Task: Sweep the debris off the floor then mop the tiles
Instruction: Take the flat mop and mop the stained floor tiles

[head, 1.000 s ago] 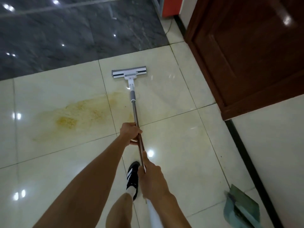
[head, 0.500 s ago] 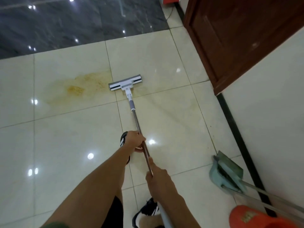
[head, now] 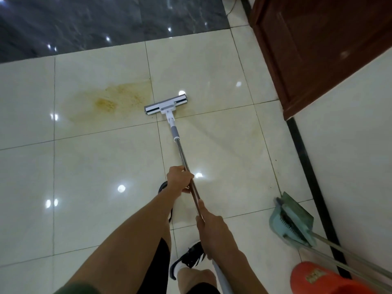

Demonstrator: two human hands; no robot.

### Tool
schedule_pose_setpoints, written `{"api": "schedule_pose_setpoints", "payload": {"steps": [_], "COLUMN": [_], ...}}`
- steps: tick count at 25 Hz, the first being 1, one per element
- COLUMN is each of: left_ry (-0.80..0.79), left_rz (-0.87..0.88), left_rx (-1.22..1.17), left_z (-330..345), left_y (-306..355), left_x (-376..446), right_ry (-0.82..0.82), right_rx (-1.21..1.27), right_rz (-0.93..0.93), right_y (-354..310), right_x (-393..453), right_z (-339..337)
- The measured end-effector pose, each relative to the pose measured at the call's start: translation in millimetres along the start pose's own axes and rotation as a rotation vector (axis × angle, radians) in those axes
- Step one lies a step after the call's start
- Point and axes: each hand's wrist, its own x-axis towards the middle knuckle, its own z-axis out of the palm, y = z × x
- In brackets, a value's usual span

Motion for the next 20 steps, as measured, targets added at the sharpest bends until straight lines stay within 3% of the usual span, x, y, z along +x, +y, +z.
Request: {"api": "schedule_pose_setpoints", "payload": {"steps": [8,17,20], "left_ry": [0.015,0.090,0.066], "left_rz": [-0.008,-0.072,-0.096], "left_rx": [-0.123,-0.243,-0.242], "left_z": [-55,-169,-175], "left_y": [123,319,344], "left_x": [134,319,336], "right_ry": [-0.013,-0.005,-0.057], "right_rx": [-0.019,-0.099,-0.089], "right_rz": [-0.036,0.008,0.060], "right_y": [-97,-286,-296], "right_x": [142,351,372], "right_z": [-76,-190,-210]}}
